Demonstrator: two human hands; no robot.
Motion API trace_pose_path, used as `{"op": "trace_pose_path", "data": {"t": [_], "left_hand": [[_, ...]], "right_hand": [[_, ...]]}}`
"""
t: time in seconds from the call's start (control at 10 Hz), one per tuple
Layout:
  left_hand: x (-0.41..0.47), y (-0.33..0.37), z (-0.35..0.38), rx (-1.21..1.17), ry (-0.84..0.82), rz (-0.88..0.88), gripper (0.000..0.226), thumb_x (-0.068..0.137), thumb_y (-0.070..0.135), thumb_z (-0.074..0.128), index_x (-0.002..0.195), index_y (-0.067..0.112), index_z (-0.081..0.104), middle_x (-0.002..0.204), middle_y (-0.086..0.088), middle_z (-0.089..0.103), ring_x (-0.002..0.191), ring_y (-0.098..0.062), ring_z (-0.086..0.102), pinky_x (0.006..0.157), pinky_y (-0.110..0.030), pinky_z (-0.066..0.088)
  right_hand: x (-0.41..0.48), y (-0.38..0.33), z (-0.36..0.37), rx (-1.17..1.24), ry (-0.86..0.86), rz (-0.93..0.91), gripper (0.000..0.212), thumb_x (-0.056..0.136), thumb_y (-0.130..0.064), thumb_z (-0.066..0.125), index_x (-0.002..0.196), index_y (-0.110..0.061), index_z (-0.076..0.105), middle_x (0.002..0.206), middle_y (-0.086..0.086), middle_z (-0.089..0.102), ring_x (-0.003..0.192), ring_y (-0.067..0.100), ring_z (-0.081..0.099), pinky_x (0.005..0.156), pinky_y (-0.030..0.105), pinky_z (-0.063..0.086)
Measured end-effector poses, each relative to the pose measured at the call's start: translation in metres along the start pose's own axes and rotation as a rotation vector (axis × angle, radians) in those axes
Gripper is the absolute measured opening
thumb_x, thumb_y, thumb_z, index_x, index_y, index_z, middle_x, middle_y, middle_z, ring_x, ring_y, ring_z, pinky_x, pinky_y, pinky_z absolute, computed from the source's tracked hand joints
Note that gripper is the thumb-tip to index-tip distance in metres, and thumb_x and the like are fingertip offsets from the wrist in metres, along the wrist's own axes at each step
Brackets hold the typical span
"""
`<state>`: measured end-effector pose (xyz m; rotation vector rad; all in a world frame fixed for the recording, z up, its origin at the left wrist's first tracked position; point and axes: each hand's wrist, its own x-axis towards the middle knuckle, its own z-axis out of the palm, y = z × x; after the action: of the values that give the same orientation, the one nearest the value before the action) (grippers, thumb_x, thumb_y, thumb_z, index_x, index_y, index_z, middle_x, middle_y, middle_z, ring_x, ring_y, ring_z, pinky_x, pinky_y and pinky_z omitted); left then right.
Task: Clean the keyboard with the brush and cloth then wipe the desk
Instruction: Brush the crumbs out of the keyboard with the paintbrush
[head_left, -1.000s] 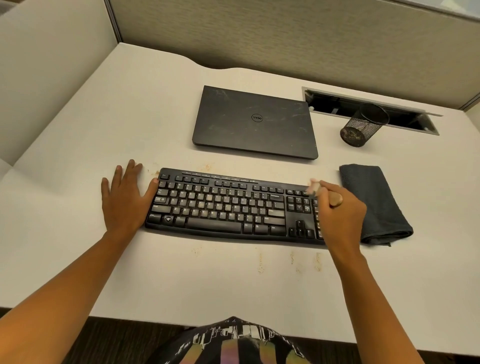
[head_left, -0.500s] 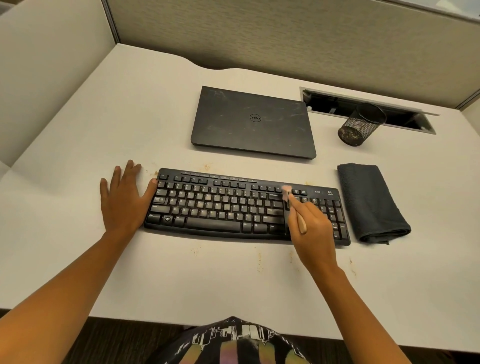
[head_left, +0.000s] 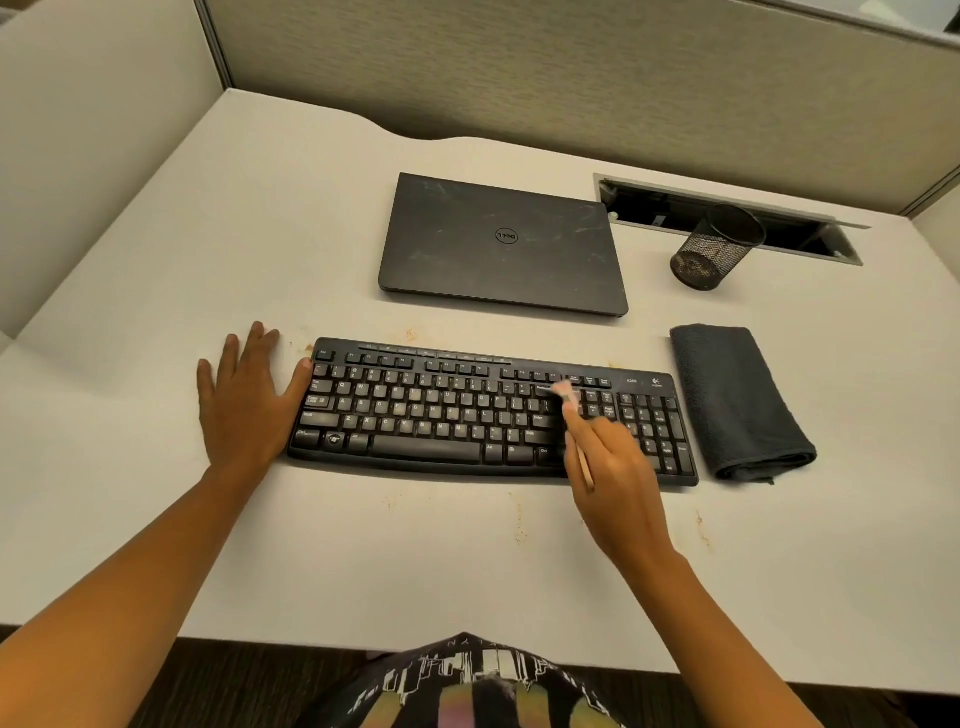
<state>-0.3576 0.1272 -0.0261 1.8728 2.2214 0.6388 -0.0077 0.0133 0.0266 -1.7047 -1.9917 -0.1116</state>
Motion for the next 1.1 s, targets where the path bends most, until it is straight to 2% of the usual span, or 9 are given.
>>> {"op": "trace_pose_path", "data": {"t": [0.1, 0.2, 0.3, 0.5, 0.7, 0.8, 0.9, 1.0, 1.1], "left_hand": [[0.0, 0.0, 0.001, 0.009, 0.004, 0.0, 0.057, 0.1, 0.053, 0.037, 0.146, 0.019, 0.039, 0.159, 0.001, 0.029, 0.149, -0.022, 0.017, 0.12, -0.045, 0.004], [0.0, -0.001, 0.001, 0.008, 0.002, 0.0, 0.057, 0.1, 0.053, 0.037, 0.146, 0.019, 0.039, 0.159, 0.001, 0.029, 0.149, -0.022, 0.017, 0.12, -0.045, 0.004], [0.0, -0.001, 0.001, 0.008, 0.003, 0.004, 0.057, 0.1, 0.052, 0.038, 0.146, 0.018, 0.039, 0.159, 0.0, 0.029, 0.149, -0.023, 0.017, 0.12, -0.046, 0.005], [0.0, 0.0, 0.0, 0.008, 0.0, 0.004, 0.059, 0.1, 0.054, 0.037, 0.146, 0.018, 0.039, 0.159, 0.0, 0.029, 0.149, -0.023, 0.017, 0.12, -0.046, 0.005], [0.0, 0.001, 0.0, 0.008, 0.007, -0.001, 0.057, 0.1, 0.053, 0.038, 0.146, 0.018, 0.039, 0.159, 0.0, 0.029, 0.149, -0.022, 0.017, 0.12, -0.046, 0.005], [0.0, 0.001, 0.0, 0.006, 0.006, -0.005, 0.057, 0.1, 0.052, 0.038, 0.146, 0.019, 0.039, 0.159, 0.001, 0.029, 0.149, -0.021, 0.017, 0.12, -0.045, 0.004], [-0.001, 0.001, -0.001, 0.003, 0.002, -0.006, 0.057, 0.1, 0.052, 0.039, 0.145, 0.019, 0.04, 0.159, 0.001, 0.029, 0.149, -0.021, 0.016, 0.12, -0.045, 0.004], [-0.001, 0.003, -0.002, -0.006, 0.001, -0.004, 0.057, 0.1, 0.052, 0.039, 0.146, 0.018, 0.039, 0.159, 0.001, 0.029, 0.149, -0.021, 0.016, 0.12, -0.045, 0.004], [-0.002, 0.003, -0.002, -0.004, 0.003, -0.003, 0.057, 0.1, 0.052, 0.039, 0.146, 0.018, 0.039, 0.159, 0.0, 0.029, 0.149, -0.022, 0.017, 0.12, -0.046, 0.004]], "right_hand": [[-0.021, -0.002, -0.01, -0.064, -0.045, -0.091, 0.036, 0.094, -0.012, 0.045, 0.123, 0.006, 0.06, 0.083, 0.009, 0.066, 0.067, 0.017, 0.055, 0.055, 0.028, 0.053], [-0.014, 0.006, -0.006, -0.091, -0.042, -0.13, 0.037, 0.089, -0.001, 0.06, 0.125, 0.006, 0.058, 0.09, 0.01, 0.067, 0.071, 0.019, 0.056, 0.057, 0.03, 0.054], [0.008, 0.012, 0.007, -0.103, -0.049, -0.104, 0.047, 0.082, 0.004, 0.07, 0.127, 0.006, 0.056, 0.096, 0.012, 0.067, 0.076, 0.021, 0.056, 0.06, 0.032, 0.054], [0.033, 0.019, 0.015, -0.07, -0.031, -0.018, 0.044, 0.082, 0.004, 0.07, 0.124, 0.005, 0.058, 0.099, 0.015, 0.067, 0.079, 0.025, 0.06, 0.062, 0.034, 0.055], [-0.018, 0.008, -0.012, -0.005, -0.043, -0.037, 0.032, 0.091, -0.006, 0.059, 0.122, 0.002, 0.062, 0.091, 0.007, 0.066, 0.073, 0.018, 0.056, 0.059, 0.03, 0.054], [-0.002, 0.011, -0.01, 0.001, -0.004, -0.091, 0.034, 0.093, -0.01, 0.053, 0.124, 0.003, 0.06, 0.086, 0.007, 0.064, 0.07, 0.016, 0.054, 0.058, 0.026, 0.051], [0.023, 0.016, 0.002, 0.006, 0.006, -0.048, 0.036, 0.092, -0.005, 0.058, 0.127, 0.001, 0.058, 0.085, 0.007, 0.063, 0.073, 0.015, 0.053, 0.062, 0.022, 0.047], [0.061, 0.029, 0.01, 0.195, 0.099, 0.285, 0.033, 0.097, -0.013, 0.054, 0.129, -0.012, 0.06, 0.08, 0.001, 0.057, 0.068, 0.014, 0.047, 0.059, 0.02, 0.043], [0.072, 0.032, 0.004, 0.358, 0.261, 0.553, 0.025, 0.098, -0.019, 0.053, 0.119, -0.014, 0.067, 0.077, 0.002, 0.058, 0.066, 0.018, 0.051, 0.06, 0.029, 0.049]]}}
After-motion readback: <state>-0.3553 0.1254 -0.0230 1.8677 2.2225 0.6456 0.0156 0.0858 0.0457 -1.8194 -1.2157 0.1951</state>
